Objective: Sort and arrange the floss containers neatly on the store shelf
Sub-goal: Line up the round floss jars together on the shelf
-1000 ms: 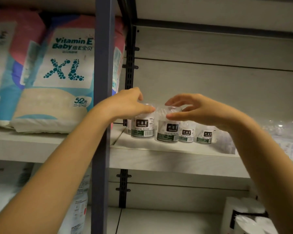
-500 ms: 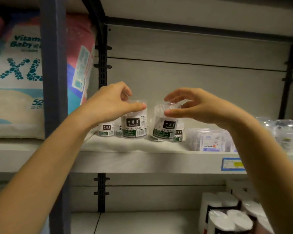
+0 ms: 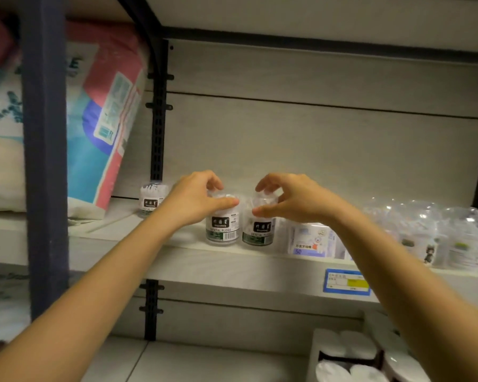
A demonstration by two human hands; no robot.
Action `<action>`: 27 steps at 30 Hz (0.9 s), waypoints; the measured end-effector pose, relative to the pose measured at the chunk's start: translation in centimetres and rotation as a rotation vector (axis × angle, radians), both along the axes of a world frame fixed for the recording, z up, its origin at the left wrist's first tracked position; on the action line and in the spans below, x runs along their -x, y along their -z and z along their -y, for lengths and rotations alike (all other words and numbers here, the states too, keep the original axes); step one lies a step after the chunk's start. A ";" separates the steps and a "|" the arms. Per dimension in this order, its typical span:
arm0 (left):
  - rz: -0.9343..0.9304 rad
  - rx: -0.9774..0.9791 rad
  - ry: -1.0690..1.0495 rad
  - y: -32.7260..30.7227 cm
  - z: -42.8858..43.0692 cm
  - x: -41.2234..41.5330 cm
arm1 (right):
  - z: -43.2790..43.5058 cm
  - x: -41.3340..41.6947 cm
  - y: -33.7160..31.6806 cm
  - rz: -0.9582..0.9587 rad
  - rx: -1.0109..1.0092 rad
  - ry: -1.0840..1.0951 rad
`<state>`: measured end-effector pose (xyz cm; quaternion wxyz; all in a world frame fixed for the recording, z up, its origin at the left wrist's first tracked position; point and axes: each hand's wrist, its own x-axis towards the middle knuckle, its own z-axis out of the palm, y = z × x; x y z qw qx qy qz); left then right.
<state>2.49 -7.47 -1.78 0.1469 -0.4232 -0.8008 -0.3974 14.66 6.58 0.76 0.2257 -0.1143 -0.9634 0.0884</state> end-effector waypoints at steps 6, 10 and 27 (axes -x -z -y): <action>-0.029 0.040 0.054 0.5 0.1 -0.1 | -0.7 0.3 0.4 0.064 -0.110 0.049; -0.077 0.158 0.096 0.0 1.1 0.2 | -0.7 -0.1 0.2 0.003 -0.200 0.049; -0.163 0.099 0.016 0.1 1.6 1.7 | 0.2 0.8 -0.1 -0.036 -0.325 0.112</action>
